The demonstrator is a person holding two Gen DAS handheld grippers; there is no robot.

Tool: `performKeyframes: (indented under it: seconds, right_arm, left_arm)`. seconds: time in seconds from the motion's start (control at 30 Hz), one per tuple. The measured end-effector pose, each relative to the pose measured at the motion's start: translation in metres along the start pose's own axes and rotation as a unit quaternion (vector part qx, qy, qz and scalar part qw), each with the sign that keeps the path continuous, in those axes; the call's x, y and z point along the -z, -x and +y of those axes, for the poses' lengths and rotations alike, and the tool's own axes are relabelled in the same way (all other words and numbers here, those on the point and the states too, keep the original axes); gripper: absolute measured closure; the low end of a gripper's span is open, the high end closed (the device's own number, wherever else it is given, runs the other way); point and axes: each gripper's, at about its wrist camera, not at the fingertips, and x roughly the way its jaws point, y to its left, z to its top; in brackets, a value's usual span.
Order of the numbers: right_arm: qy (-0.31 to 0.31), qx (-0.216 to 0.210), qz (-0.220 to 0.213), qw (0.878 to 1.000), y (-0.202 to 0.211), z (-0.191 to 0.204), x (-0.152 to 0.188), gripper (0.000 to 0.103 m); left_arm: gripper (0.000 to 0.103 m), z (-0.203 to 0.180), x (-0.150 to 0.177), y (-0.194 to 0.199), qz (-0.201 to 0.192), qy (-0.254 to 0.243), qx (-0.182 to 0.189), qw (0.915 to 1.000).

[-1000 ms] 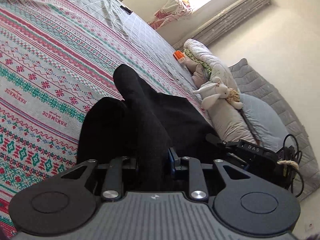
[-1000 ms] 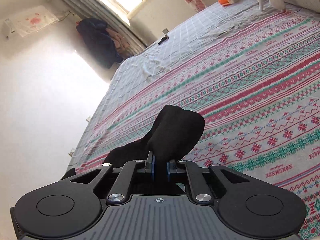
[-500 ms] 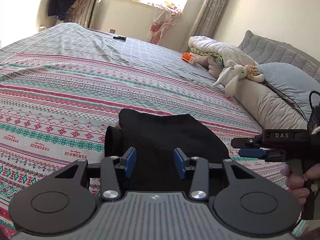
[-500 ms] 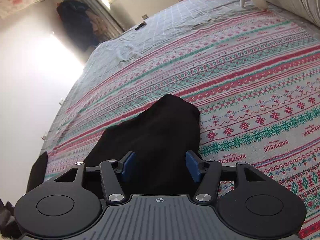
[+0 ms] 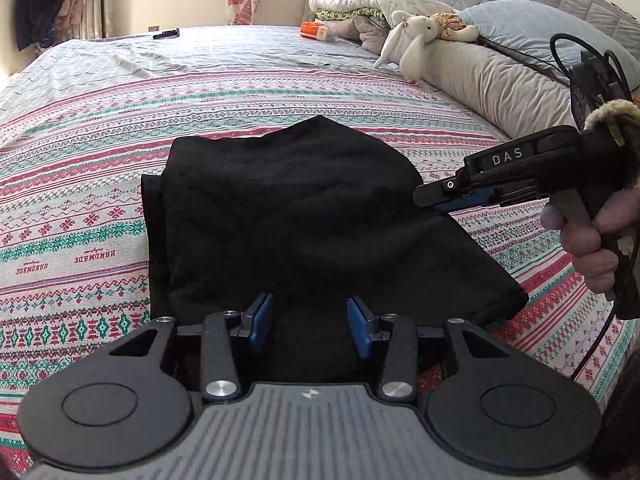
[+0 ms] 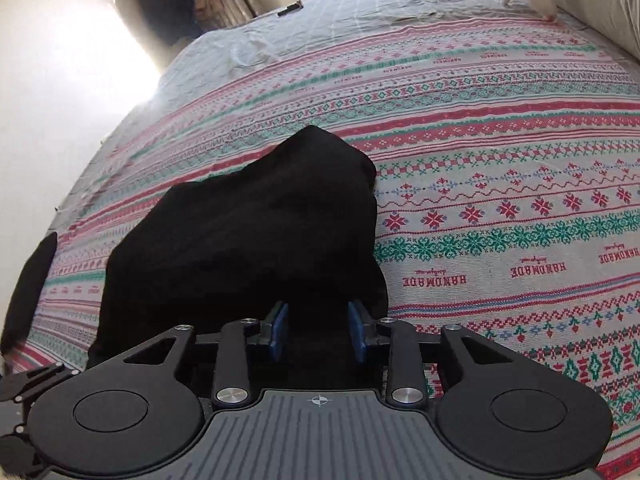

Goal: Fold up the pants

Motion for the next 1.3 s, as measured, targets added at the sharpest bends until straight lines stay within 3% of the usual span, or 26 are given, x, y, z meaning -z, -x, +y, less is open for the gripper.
performKeyframes:
  seconds: [0.13,0.23,0.37,0.4,0.47,0.53,0.6,0.67,0.73,0.87,1.07,1.3]
  right_arm:
    - [0.043,-0.023,-0.003,0.999,0.018,0.013,0.013,0.066]
    - [0.082,0.000,0.046,0.996,0.010,0.023,0.034,0.066]
    - [0.135,0.023,0.057,0.989,0.029,0.034,0.057,0.065]
    - [0.132,0.023,0.060,0.989,0.036,0.033,0.061,0.063]
    - [0.110,0.018,0.072,0.991,0.050,0.028,0.064,0.048]
    - [0.079,0.016,0.080,0.994,0.062,0.022,0.066,0.046]
    - [0.059,0.014,0.072,0.996,0.072,0.019,0.066,0.042]
    - [0.050,0.024,0.054,0.997,0.080,0.019,0.064,0.028]
    - [0.045,0.038,0.039,0.997,0.080,0.018,0.062,0.024]
    - [0.044,0.070,0.041,0.996,0.077,0.023,0.062,0.017]
    - [0.049,0.101,0.048,0.993,0.072,0.029,0.065,0.009]
    - [0.070,0.113,0.037,0.990,0.072,0.037,0.067,0.007]
  left_arm:
    - [0.051,0.001,0.007,0.003,0.006,-0.001,0.010,0.9999]
    - [0.051,-0.003,0.017,0.012,0.010,-0.009,0.009,0.9999]
    - [0.051,-0.014,0.025,0.024,0.021,0.003,0.009,0.9997]
    - [0.046,-0.017,0.027,0.028,0.021,0.005,0.006,0.9998]
    - [0.032,-0.027,0.031,0.036,0.018,0.012,0.007,0.9997]
    - [0.023,-0.034,0.031,0.041,0.016,0.020,0.002,0.9997]
    - [0.019,-0.042,0.029,0.045,0.016,0.025,-0.016,0.9994]
    - [0.007,-0.047,0.024,0.048,0.012,0.035,-0.056,0.9977]
    - [0.000,-0.050,0.020,0.051,0.006,0.044,-0.094,0.9945]
    - [0.000,-0.052,0.012,0.054,0.002,0.072,-0.131,0.9888]
    - [0.000,-0.049,0.011,0.046,0.048,0.118,-0.150,0.9804]
    - [0.000,-0.055,0.011,0.043,0.048,0.102,-0.198,0.9737]
